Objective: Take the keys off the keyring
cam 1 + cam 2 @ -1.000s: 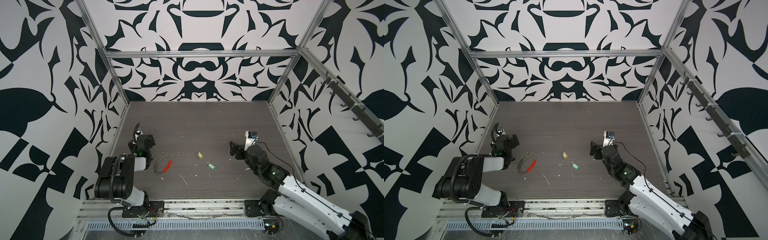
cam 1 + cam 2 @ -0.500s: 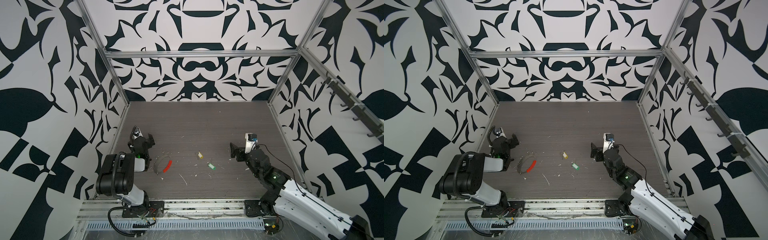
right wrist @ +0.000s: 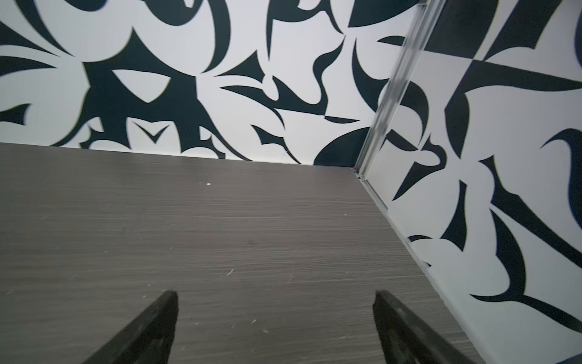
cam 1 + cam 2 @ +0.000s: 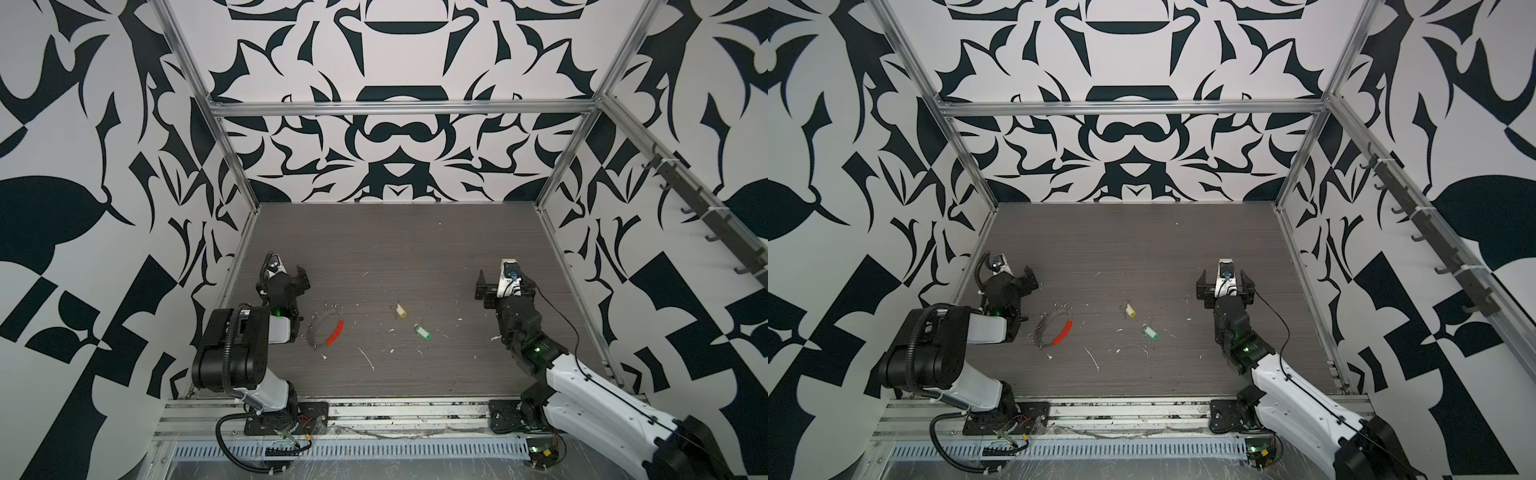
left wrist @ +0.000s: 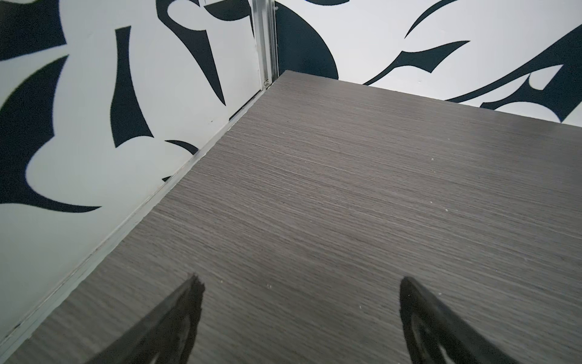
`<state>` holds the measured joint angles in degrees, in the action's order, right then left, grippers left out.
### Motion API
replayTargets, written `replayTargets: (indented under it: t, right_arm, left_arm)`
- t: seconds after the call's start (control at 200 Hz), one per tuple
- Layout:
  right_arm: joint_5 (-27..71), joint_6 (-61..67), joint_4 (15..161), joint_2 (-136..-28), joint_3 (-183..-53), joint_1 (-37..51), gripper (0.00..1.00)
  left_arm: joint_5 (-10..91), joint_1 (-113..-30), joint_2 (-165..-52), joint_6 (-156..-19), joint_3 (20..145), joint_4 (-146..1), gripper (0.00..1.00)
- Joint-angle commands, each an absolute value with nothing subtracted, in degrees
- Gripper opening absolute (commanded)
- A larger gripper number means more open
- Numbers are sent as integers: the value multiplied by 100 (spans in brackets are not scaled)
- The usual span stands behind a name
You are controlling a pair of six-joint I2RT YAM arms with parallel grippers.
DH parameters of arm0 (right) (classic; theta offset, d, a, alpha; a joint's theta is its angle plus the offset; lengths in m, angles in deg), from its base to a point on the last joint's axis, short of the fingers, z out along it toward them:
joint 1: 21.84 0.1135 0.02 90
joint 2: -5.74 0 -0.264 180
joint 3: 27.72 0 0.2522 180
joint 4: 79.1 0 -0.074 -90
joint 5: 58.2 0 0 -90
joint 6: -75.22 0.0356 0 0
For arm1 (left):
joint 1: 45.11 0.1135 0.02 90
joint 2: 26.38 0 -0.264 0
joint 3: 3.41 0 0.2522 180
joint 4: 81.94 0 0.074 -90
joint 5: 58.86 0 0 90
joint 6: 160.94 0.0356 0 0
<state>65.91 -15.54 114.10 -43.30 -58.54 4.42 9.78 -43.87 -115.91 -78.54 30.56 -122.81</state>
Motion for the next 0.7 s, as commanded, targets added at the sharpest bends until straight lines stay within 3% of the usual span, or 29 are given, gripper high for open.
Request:
replayTargets:
  t: [0.0,0.27,0.56,0.695]
  right_arm:
    - [5942,-2069,12476,-5051,-5802,-232,99]
    - [5039,-1454,13603,-6753,-5669,-1325,99]
    - [4581,-1401,15121,-8457,-5709,-1628,99]
    - [4427,-1353,14212,-8344,-6072,-1691,99]
  left_arm:
    - [1005,-4364,-11616,-7865,3037,-12468,100]
    - [1009,-4366,-11614,-7872,3033,-12469,99]
    - [1012,-4366,-11602,-7865,3031,-12469,100]
    - [1013,-4363,-11615,-7870,3034,-12469,99]
